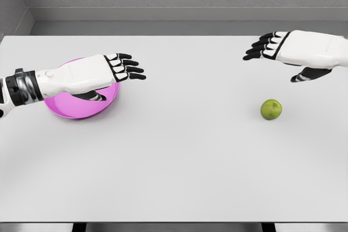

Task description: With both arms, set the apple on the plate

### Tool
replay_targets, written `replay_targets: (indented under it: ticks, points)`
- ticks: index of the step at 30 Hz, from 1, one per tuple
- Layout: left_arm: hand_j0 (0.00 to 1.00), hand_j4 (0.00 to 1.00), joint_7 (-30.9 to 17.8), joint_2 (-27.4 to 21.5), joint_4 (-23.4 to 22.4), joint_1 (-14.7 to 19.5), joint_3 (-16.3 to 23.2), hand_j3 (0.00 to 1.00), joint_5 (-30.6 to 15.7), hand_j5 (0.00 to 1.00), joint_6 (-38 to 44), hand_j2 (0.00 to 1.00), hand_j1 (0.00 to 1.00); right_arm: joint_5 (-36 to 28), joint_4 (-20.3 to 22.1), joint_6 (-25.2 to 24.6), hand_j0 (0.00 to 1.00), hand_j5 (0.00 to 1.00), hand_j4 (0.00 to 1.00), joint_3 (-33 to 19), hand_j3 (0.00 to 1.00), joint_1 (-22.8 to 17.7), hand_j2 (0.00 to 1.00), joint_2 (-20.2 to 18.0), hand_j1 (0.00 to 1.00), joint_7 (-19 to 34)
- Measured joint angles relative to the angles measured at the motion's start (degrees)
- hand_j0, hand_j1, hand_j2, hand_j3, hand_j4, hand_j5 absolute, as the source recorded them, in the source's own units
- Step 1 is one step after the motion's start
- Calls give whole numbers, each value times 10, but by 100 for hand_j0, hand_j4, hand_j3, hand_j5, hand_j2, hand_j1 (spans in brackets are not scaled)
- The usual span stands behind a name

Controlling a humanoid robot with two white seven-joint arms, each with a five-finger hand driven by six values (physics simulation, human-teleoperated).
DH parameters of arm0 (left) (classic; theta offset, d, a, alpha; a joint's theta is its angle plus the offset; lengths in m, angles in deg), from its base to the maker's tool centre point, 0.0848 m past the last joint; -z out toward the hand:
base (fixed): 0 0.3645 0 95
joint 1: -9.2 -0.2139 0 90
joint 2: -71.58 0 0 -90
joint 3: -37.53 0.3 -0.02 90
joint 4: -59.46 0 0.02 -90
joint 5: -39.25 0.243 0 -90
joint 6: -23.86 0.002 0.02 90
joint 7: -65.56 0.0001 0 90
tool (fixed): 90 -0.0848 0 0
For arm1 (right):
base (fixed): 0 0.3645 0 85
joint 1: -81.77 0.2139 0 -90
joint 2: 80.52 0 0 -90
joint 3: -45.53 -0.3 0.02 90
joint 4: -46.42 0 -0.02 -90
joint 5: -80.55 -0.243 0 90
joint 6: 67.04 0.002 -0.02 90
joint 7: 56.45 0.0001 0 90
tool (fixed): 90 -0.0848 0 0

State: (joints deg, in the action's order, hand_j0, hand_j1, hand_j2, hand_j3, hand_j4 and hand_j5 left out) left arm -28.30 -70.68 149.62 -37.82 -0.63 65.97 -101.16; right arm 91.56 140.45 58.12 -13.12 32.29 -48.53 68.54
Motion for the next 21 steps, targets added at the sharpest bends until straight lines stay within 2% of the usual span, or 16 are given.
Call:
replay_targets:
  ticks: [8, 13, 18, 21]
  points:
    - [100, 100, -1, 0, 0, 1, 0, 100, 0, 100, 0, 100, 100, -1, 10, 0, 100, 100, 100, -5, 100, -4, 100, -6, 100, 0]
    - [100, 100, -1, 0, 0, 1, 0, 100, 0, 100, 0, 100, 100, -8, 1, 0, 100, 100, 100, -5, 100, -23, 100, -42, 100, -1]
    - [100, 100, -1, 0, 0, 2, 0, 100, 0, 100, 0, 100, 100, -61, -31, 0, 100, 100, 100, -2, 100, -53, 100, -71, 100, 0]
    - [100, 100, -1, 0, 0, 2, 1, 100, 0, 100, 0, 100, 100, -83, -38, 0, 100, 100, 100, 11, 100, -55, 100, -77, 100, 0]
